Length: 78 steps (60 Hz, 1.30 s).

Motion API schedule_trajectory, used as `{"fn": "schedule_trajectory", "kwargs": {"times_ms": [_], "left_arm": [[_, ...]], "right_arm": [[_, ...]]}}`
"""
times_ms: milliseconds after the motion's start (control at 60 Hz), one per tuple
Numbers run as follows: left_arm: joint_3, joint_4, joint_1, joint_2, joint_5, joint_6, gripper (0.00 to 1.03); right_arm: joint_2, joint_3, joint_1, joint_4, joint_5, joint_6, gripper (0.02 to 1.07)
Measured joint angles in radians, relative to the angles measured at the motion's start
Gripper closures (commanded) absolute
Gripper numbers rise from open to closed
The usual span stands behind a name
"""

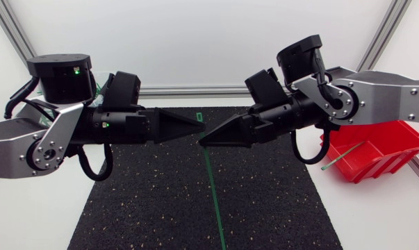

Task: Take a green cable tie from the red box, thread the tail through the head to close it, then place it in the transparent bin on the left.

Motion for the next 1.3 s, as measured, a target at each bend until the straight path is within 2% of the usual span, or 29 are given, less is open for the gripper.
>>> {"fn": "schedule_trajectory", "kwargs": {"times_ms": [83, 200, 350, 417, 1083, 1100, 1150, 1183, 1200, 1250, 1300], "left_arm": [[0.000, 0.000, 0.000, 0.000, 0.000, 0.000, 0.78], [0.000, 0.000, 0.000, 0.000, 0.000, 0.000, 0.88], [0.000, 0.000, 0.000, 0.000, 0.000, 0.000, 0.92], [0.000, 0.000, 0.000, 0.000, -0.001, 0.000, 0.99], [0.000, -0.005, 0.000, 0.000, -0.020, 0.000, 0.99], [0.000, -0.007, 0.000, 0.000, -0.020, 0.000, 0.99], [0.000, -0.011, 0.002, 0.000, -0.019, 0.000, 0.99], [0.000, -0.015, 0.004, 0.000, -0.019, 0.000, 0.99], [0.000, -0.016, 0.006, 0.000, -0.019, 0.000, 0.99], [0.001, -0.026, 0.010, 0.000, -0.019, 0.000, 0.99], [0.006, -0.049, 0.020, 0.000, -0.018, 0.000, 0.99]], "right_arm": [[-0.001, 0.000, -0.001, 0.000, 0.000, 0.000, 1.01], [-0.002, 0.000, -0.006, 0.000, 0.000, 0.004, 1.01], [-0.003, 0.000, -0.007, 0.000, 0.000, 0.011, 1.01], [-0.004, 0.000, -0.007, 0.000, 0.000, 0.011, 1.01], [-0.004, 0.000, 0.017, 0.019, 0.019, 0.011, 1.01], [-0.004, 0.000, 0.017, 0.019, 0.019, 0.011, 0.98], [-0.004, 0.000, 0.017, 0.019, 0.021, 0.011, 0.81], [-0.004, -0.002, 0.017, 0.023, 0.023, 0.011, 0.66], [-0.006, -0.005, 0.017, 0.027, 0.026, 0.011, 0.52], [-0.015, -0.017, 0.017, 0.038, 0.038, 0.011, 0.30], [-0.032, -0.032, 0.017, 0.040, 0.059, 0.011, 0.17]]}}
